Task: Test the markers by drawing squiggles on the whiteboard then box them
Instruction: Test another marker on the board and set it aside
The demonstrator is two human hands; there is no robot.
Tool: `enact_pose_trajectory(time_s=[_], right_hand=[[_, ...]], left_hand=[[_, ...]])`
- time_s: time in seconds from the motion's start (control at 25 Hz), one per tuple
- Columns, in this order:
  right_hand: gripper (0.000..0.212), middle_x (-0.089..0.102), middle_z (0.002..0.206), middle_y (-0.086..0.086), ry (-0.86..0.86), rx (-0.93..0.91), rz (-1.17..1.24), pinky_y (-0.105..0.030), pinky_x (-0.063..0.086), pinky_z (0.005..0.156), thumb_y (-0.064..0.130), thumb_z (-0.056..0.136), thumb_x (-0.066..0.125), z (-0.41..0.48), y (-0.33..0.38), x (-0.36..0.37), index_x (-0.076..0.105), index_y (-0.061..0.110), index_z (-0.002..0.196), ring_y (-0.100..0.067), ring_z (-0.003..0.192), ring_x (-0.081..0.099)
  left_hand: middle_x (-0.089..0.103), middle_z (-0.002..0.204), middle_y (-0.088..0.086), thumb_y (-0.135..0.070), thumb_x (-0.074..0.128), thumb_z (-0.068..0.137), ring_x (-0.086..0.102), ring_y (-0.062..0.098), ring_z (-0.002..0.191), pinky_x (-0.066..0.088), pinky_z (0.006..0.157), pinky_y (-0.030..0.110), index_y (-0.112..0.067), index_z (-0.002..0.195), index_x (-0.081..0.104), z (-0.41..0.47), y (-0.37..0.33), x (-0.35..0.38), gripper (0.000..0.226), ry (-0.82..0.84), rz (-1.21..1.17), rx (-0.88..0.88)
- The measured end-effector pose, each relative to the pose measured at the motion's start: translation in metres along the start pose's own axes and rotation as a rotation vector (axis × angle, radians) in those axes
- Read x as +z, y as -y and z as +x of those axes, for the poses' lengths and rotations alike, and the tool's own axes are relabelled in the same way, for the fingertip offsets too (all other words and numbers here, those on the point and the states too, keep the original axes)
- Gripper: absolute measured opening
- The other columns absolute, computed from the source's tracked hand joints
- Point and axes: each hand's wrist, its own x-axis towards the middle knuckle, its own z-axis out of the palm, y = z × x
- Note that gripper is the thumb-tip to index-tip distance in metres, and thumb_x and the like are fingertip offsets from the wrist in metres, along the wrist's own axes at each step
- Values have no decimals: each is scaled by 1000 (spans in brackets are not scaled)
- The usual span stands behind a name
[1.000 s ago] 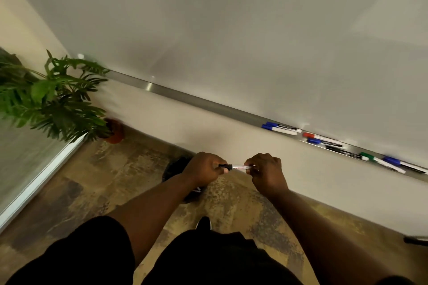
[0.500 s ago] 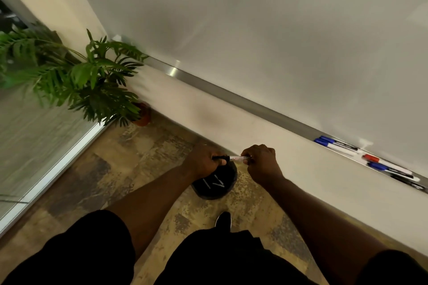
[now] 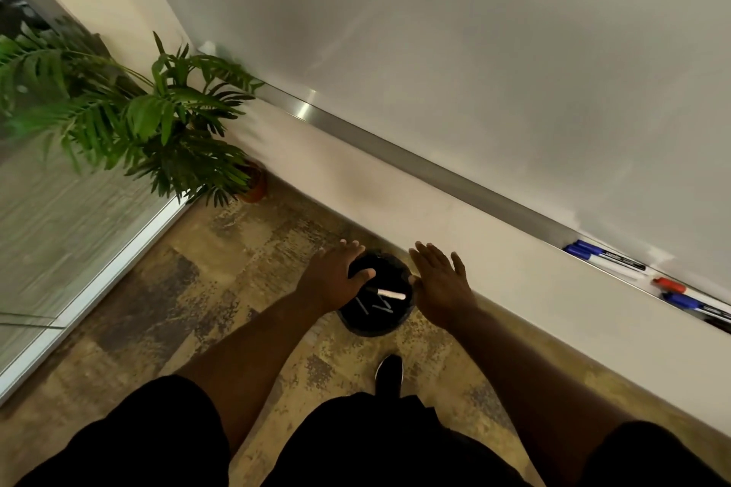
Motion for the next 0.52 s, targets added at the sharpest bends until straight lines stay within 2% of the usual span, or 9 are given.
enact_pose_trajectory(time_s=[0.24,0.52], right_hand=[[58,6,167,0,-11,76,41,-51,-4,123,41,107,29,-8,-25,4,14,21,159,-16,154,-4],[60,7,167,1,-95,150,98,-50,-4,124,43,106,32,-39,-53,-5,15,22,159,-15,154,-3]], left_hand=[[12,164,-2,-64,33,97,2,15,151,1,122,46,-19,156,18,10,-17,7,76,30,50,30],[12,164,-2,-63,34,97,1,14,151,-1,122,47,-21,156,18,12,-60,18,74,15,67,110]])
